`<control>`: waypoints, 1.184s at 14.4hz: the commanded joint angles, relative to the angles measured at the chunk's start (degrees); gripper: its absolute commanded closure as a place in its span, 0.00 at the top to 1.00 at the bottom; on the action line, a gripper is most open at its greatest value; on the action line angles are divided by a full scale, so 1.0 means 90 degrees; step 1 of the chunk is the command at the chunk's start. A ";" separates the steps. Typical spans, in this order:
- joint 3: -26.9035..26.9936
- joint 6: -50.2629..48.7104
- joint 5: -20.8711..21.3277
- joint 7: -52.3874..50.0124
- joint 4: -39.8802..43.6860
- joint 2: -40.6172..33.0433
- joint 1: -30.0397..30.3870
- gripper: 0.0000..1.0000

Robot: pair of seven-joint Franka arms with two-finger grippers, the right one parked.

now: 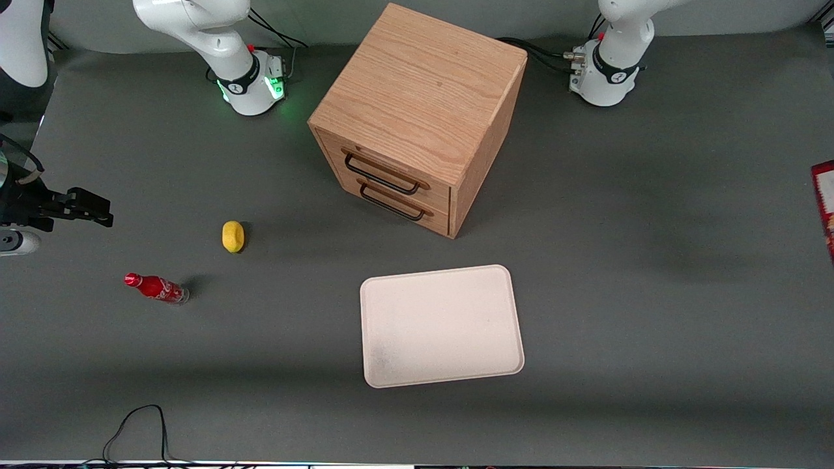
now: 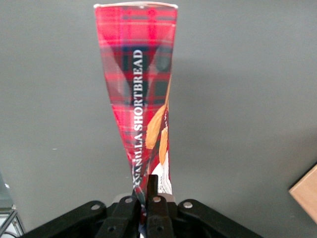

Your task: Place red cookie box on tray

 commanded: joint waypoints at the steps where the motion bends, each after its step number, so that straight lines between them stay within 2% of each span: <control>1: 0.0064 0.0143 -0.0126 -0.0721 -0.0287 -0.0116 -0.0981 0.00; 4: 0.0054 0.0231 -0.0654 -0.2065 -0.0229 0.0099 -0.1851 0.00; 7: -0.0325 0.0952 -0.0869 -0.3432 -0.0209 0.0381 -0.2496 0.00; 10: -0.0843 0.1899 -0.0880 -0.4830 -0.0112 0.0811 -0.2751 0.00; 12: -0.1087 0.2320 -0.0870 -0.5262 0.0102 0.1172 -0.2917 0.00; 14: -0.1118 0.2458 -0.0841 -0.5273 0.0521 0.1601 -0.3238 0.00; 17: -0.1098 0.3072 -0.0743 -0.5273 0.0553 0.1915 -0.3678 0.00</control>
